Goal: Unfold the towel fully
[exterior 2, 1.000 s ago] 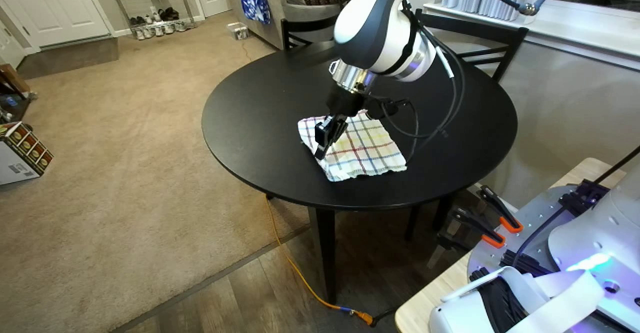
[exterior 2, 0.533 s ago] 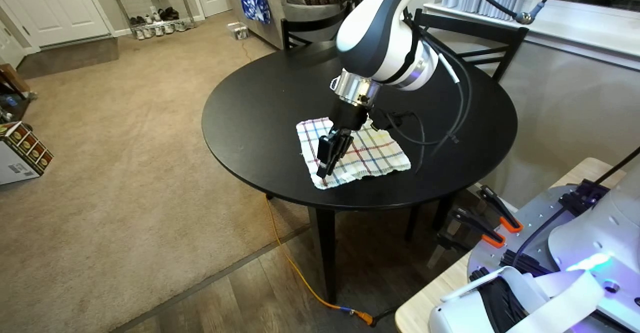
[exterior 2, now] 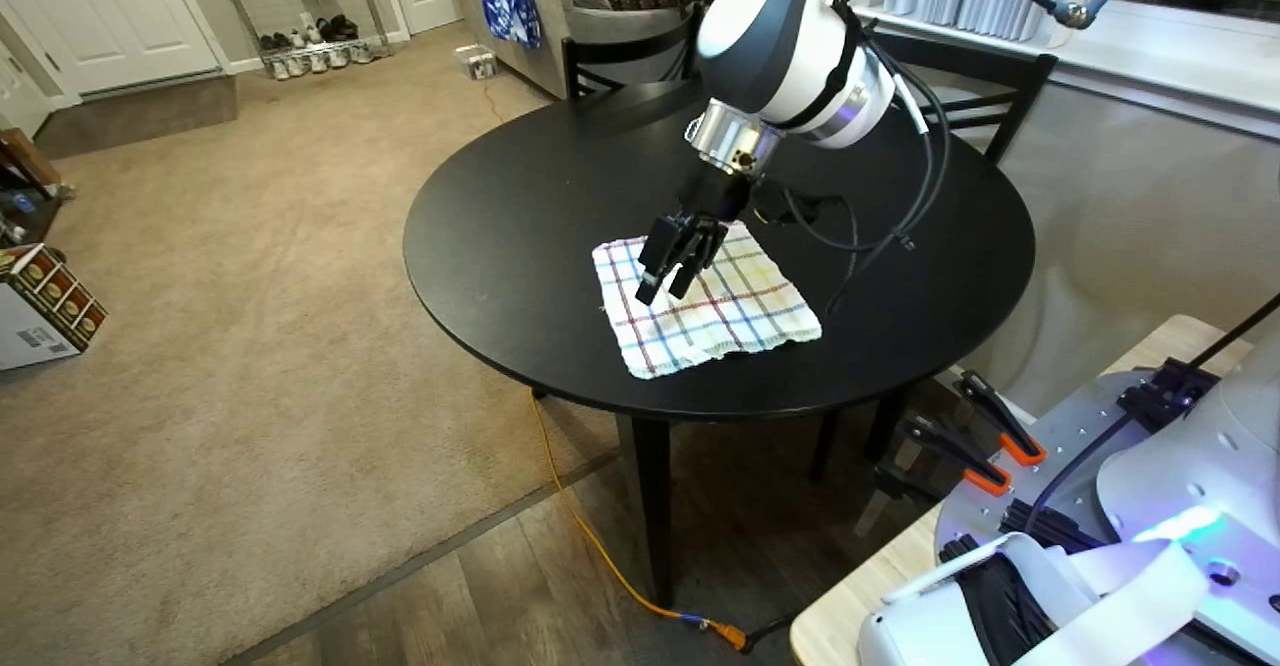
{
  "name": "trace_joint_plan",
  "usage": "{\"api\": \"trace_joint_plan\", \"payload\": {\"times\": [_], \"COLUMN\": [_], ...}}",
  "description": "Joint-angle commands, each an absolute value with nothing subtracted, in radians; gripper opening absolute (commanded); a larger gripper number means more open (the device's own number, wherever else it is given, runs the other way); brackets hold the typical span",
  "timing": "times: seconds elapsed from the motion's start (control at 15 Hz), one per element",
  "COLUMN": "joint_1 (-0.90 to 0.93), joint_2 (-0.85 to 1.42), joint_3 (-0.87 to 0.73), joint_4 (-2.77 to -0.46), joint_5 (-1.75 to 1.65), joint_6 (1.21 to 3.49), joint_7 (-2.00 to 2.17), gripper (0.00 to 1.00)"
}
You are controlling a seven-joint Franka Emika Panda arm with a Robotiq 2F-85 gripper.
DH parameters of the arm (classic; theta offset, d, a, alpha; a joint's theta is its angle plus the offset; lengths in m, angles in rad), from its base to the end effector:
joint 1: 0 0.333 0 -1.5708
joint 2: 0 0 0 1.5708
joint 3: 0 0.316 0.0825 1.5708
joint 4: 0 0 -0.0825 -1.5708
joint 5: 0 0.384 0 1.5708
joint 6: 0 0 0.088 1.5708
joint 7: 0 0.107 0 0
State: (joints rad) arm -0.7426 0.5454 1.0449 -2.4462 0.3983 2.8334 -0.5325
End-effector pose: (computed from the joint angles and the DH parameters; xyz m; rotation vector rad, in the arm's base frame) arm 0.4663 0.1579 0.1959 -2.5106 -0.4598 -0.1192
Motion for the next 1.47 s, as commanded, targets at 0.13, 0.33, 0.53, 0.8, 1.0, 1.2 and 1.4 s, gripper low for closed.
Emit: {"api": "trace_joint_plan", "payload": {"times": [0.13, 0.33, 0.53, 0.8, 1.0, 1.2, 1.4], "joint_1": [-0.860, -0.920, -0.969, -1.031, -1.082, -1.104, -1.082], "joint_2": [0.425, 0.355, 0.277, 0.162, 0.103, 0.065, 0.091], "joint_3": [1.122, 1.182, 1.234, 1.314, 1.379, 1.414, 1.390], "joint_4": [-2.486, -2.512, -2.538, -2.577, -2.592, -2.597, -2.583], "joint_5": [0.410, 0.432, 0.474, 0.535, 0.589, 0.640, 0.616], "joint_6": [2.832, 2.826, 2.792, 2.772, 2.785, 2.792, 2.792], "joint_7": [-0.479, -0.439, -0.400, -0.348, -0.364, -0.374, -0.381], "gripper": [1.00, 1.00, 1.00, 1.00, 1.00, 1.00, 1.00]}}
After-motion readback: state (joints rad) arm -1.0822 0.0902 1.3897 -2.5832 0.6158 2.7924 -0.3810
